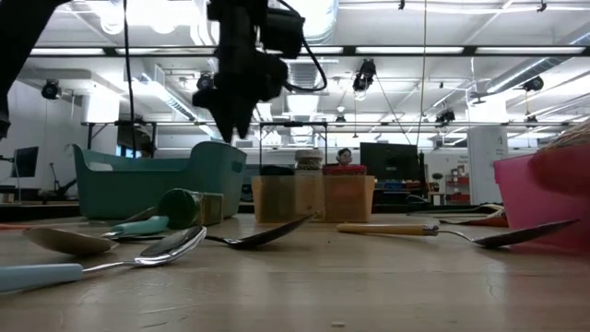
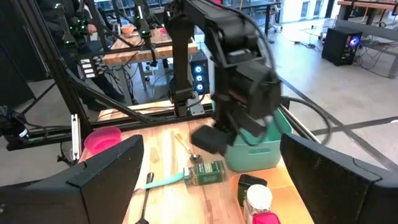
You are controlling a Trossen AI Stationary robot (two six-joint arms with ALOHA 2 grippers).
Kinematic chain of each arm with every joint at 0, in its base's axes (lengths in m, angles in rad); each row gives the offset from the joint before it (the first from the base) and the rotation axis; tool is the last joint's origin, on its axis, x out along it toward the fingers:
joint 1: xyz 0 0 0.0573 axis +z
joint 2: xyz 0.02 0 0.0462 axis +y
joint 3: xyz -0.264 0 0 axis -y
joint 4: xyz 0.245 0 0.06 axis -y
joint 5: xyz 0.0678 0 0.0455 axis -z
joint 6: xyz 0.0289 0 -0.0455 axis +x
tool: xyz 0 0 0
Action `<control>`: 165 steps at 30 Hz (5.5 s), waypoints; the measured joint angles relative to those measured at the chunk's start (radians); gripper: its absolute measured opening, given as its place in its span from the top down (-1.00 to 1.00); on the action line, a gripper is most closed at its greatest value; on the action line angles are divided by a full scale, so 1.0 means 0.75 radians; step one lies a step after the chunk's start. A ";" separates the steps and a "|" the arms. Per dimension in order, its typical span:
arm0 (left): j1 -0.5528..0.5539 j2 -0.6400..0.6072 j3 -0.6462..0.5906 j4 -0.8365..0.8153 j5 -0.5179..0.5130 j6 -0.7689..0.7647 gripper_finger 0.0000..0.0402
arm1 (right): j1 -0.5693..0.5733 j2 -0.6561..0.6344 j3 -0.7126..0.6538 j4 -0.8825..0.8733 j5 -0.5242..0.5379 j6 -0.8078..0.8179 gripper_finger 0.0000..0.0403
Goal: Pick & Place Food Item
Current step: Put the green seasoning bottle into the orange bin
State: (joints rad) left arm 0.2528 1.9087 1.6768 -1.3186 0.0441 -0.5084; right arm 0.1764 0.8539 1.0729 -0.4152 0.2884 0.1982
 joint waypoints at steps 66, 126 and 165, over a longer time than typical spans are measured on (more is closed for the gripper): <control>-0.392 -0.200 -0.786 0.625 -0.068 -0.835 -0.69 | -0.001 0.001 -0.001 -0.076 0.000 0.011 -0.86; -0.549 -0.187 -0.620 0.470 -0.135 -0.271 0.56 | -0.001 0.008 -0.003 -0.029 0.002 0.036 -0.86; -0.370 -0.168 -0.789 0.824 -0.165 -0.917 -0.51 | 0.000 0.275 -0.004 -0.078 -0.330 0.003 -0.86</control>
State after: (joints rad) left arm -0.0249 1.7824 1.0849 -0.7008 -0.0793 -1.1960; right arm 0.1764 1.0599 1.0702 -0.4740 0.0410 0.2001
